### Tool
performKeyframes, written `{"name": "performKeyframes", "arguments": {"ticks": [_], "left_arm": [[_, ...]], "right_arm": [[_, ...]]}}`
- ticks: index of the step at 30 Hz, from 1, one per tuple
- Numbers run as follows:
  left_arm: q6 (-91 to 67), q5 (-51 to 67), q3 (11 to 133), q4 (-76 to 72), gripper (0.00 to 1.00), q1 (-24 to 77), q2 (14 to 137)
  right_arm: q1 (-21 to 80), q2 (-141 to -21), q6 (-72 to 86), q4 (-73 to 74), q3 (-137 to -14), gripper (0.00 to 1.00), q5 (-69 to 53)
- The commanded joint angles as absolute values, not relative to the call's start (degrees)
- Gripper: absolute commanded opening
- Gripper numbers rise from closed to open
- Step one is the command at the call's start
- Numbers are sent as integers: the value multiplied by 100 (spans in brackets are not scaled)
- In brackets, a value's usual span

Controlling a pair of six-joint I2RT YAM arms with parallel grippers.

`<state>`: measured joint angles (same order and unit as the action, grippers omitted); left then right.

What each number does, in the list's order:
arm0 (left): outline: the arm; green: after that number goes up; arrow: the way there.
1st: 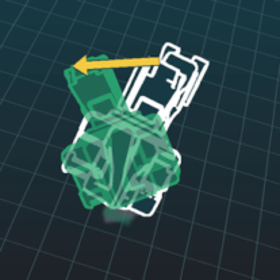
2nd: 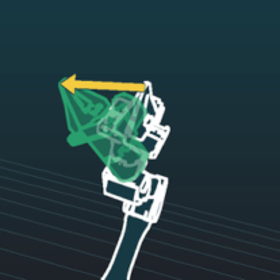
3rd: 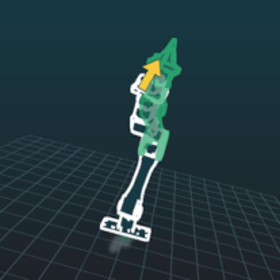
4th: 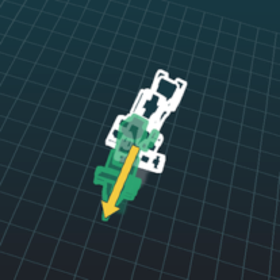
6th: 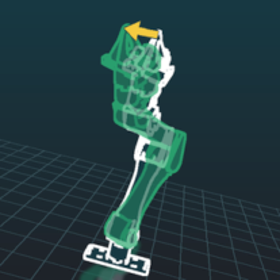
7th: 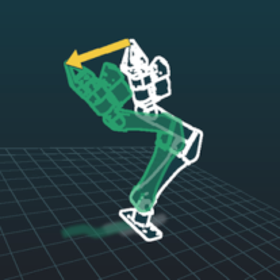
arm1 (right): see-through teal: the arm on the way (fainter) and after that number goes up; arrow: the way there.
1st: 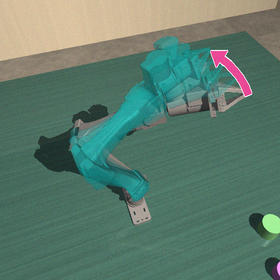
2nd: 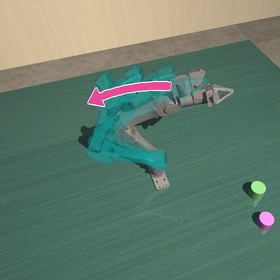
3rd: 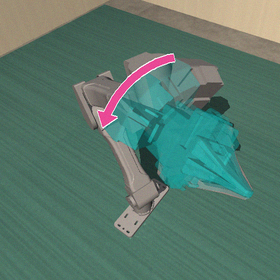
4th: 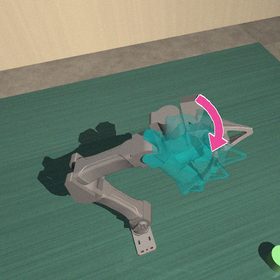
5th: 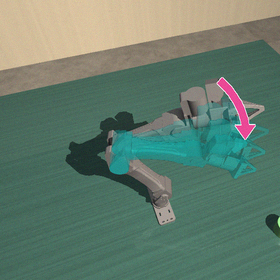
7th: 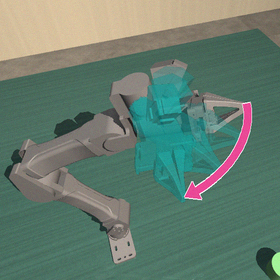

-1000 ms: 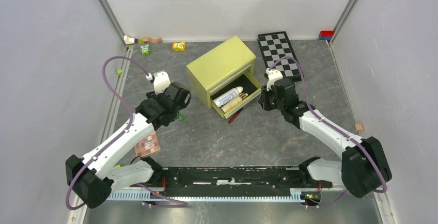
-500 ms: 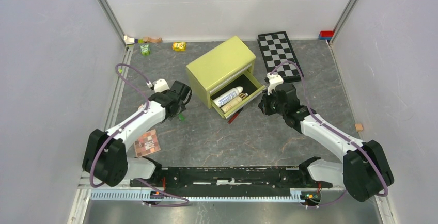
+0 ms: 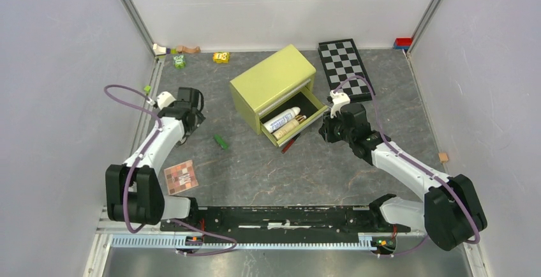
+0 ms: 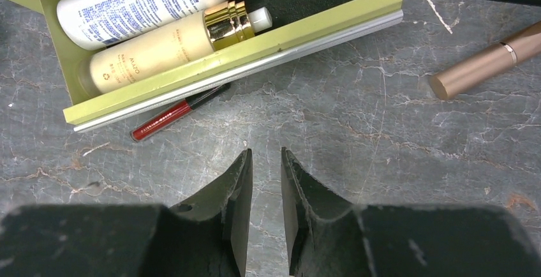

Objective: Organize the makeup
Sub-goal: Move the makeup to the center of the board.

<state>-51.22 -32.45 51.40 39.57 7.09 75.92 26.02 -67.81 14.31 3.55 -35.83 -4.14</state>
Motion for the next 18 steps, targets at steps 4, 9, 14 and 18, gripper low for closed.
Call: {"name": "performKeyframes", "arguments": {"ticks": [4,9,14,18], "left_arm": [[-4636,-3258,5955,3859,100,9,8195],[-4529,-3066,6114,3684,100,-409,8678],[-4556,-2874,6117,3545,100,-535,8988],[-4606,-2797,6113,3484,100,-585,9203]], "right_arm": [[2588,-6629,1349,289,-3587,30,-499],[2579,-6598,1286,367,-3579,34,-508],[2583,-6574,1240,376,-3564,36,-475],[2578,-6587,1230,371,-3571,37,-485]]}}
